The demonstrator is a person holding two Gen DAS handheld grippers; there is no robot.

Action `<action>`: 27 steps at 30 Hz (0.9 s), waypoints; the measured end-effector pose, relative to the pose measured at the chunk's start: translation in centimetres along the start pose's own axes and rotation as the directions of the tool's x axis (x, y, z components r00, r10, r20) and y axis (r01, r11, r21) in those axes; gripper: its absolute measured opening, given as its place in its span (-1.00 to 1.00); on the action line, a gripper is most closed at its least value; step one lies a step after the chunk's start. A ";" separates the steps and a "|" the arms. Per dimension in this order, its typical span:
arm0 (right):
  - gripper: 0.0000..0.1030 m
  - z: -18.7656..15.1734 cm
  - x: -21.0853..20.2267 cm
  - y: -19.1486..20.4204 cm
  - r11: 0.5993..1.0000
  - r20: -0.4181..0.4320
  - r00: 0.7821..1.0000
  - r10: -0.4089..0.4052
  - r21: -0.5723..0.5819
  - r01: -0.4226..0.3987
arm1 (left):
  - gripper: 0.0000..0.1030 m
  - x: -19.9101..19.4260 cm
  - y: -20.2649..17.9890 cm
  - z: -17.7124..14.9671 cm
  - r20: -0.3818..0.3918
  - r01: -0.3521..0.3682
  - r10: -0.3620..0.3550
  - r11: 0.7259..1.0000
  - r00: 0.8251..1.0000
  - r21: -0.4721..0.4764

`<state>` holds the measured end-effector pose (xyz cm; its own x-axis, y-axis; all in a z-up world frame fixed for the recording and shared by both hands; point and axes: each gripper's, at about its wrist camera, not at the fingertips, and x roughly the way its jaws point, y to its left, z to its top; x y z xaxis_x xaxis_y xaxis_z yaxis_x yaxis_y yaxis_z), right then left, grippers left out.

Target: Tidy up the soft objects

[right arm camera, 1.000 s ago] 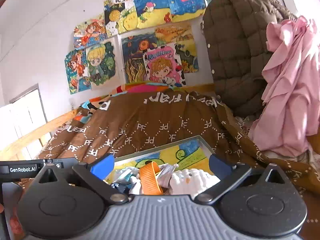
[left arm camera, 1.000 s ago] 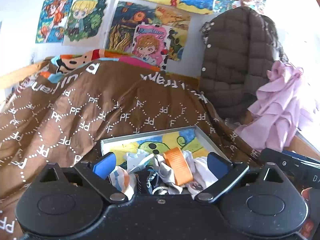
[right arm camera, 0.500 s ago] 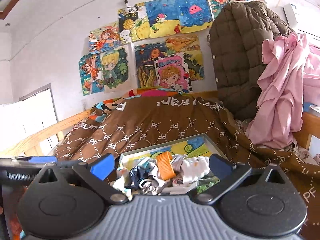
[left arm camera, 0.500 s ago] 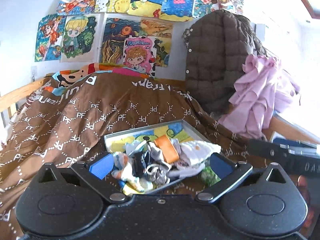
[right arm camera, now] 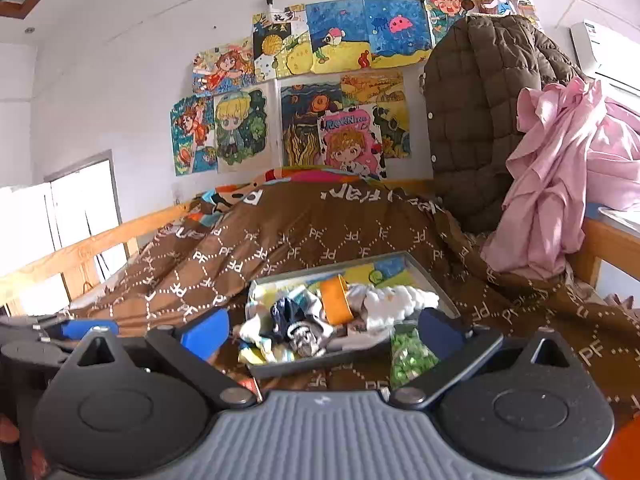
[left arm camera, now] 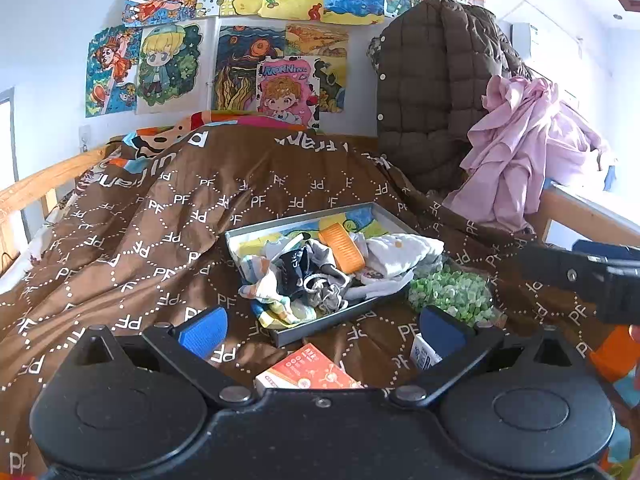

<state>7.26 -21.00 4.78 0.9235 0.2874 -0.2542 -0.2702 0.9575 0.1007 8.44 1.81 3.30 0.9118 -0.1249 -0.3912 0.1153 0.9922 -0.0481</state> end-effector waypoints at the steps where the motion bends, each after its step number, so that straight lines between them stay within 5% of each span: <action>1: 0.99 -0.3 -0.2 0.0 1.000 -0.005 1.000 -0.005 -0.001 0.005 | 0.99 -0.1 0.0 -0.1 -0.002 -0.003 0.003 1.000 1.000 -0.004; 14: 0.99 -3.3 -1.2 -0.7 0.993 -0.117 0.987 -0.113 0.024 0.116 | 0.99 -0.9 -0.6 -2.7 -0.108 -0.080 0.078 0.997 0.991 -0.012; 27: 0.99 -4.9 0.8 0.1 0.991 -0.257 0.958 -0.130 -0.015 0.131 | 0.99 0.4 -0.8 -3.8 -0.209 -0.137 0.141 0.990 0.968 0.032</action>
<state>6.61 -20.55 -0.12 0.8493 0.1570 -0.5040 -0.1514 0.9871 0.0524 7.23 1.01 -0.34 0.8164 0.0189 -0.5772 0.0017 0.9994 0.0351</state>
